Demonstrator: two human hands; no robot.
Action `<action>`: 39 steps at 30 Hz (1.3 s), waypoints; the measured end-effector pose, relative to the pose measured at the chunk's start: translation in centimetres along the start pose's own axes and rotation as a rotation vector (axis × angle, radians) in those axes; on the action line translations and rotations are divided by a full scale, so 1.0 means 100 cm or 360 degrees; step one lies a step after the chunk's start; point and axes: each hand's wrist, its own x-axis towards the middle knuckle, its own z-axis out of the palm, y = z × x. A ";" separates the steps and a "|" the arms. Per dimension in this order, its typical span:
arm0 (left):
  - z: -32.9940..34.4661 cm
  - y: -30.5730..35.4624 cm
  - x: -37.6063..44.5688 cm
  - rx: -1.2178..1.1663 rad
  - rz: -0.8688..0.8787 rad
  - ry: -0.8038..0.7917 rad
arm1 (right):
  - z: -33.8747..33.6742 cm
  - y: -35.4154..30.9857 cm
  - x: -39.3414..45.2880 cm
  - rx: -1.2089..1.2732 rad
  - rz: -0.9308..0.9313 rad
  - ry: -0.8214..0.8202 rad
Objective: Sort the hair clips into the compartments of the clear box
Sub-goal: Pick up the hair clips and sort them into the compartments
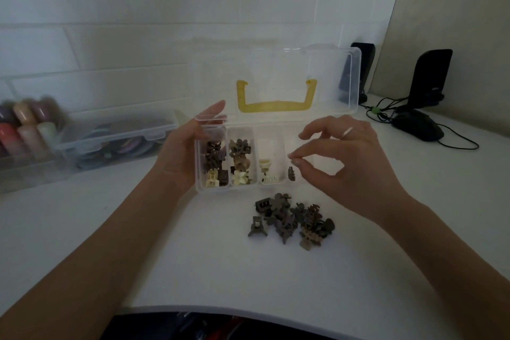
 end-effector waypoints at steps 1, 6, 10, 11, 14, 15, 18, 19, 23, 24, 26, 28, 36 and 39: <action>0.000 0.000 0.000 -0.0004 0.0001 0.0014 | -0.005 -0.004 0.002 0.0133 -0.0008 -0.0111; -0.003 0.003 -0.002 -0.0023 0.0013 0.0020 | -0.011 -0.016 -0.001 -0.0146 0.0037 -0.0755; -0.003 0.005 -0.003 0.0051 0.0033 -0.0002 | -0.004 -0.019 -0.004 -0.0033 0.0039 -0.0828; -0.003 0.005 -0.004 0.0068 0.0029 0.0007 | -0.002 -0.020 -0.003 -0.0023 0.0029 -0.0828; -0.004 0.005 -0.004 0.0079 0.0018 -0.0004 | 0.000 -0.022 -0.004 -0.0017 0.0045 -0.0858; -0.005 0.005 -0.004 0.0081 0.0016 -0.0011 | 0.000 -0.022 -0.004 -0.0003 0.0060 -0.0870; -0.005 0.004 -0.003 0.0104 0.0021 0.0010 | -0.001 -0.020 -0.003 -0.0020 0.0096 -0.0886; -0.004 0.004 -0.002 0.0110 0.0023 0.0014 | 0.000 -0.020 -0.003 -0.0029 0.0102 -0.0891; -0.005 0.004 -0.003 0.0097 0.0024 0.0001 | 0.003 -0.021 -0.004 0.0045 0.0099 -0.0832; -0.005 0.004 -0.003 0.0091 0.0017 -0.0001 | 0.004 -0.021 -0.004 0.0114 0.0114 -0.0772; -0.004 0.004 -0.003 0.0067 0.0003 0.0020 | 0.004 -0.019 -0.003 0.0275 0.0148 -0.0578; -0.004 0.004 -0.003 0.0037 -0.0010 0.0030 | 0.005 -0.019 -0.001 0.0438 0.0192 -0.0353; 0.003 0.004 -0.006 0.0024 -0.0041 0.0008 | 0.025 -0.039 0.044 0.0016 0.0015 -0.0002; 0.001 0.003 -0.005 0.0006 -0.0029 -0.0018 | 0.041 -0.045 0.061 -0.0254 0.0013 -0.0158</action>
